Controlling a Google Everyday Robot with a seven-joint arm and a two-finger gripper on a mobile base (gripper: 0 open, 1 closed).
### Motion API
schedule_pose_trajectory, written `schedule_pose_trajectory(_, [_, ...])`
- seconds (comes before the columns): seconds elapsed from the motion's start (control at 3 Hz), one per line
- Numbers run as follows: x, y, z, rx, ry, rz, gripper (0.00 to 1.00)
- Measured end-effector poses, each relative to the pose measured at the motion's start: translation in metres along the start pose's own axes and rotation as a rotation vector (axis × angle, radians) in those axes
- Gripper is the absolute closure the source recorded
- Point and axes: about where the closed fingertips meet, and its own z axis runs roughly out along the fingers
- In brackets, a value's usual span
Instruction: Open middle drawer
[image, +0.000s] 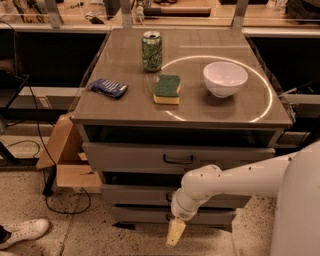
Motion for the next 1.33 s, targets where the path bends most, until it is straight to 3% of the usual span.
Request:
schedule_pose_trajectory(0.67, [0.051, 0.006, 0.017, -0.023, 0.079, 0.054, 0.00])
schedule_pose_trajectory(1.33, [0.048, 0.012, 0.014, -0.030, 0.089, 0.066, 0.00])
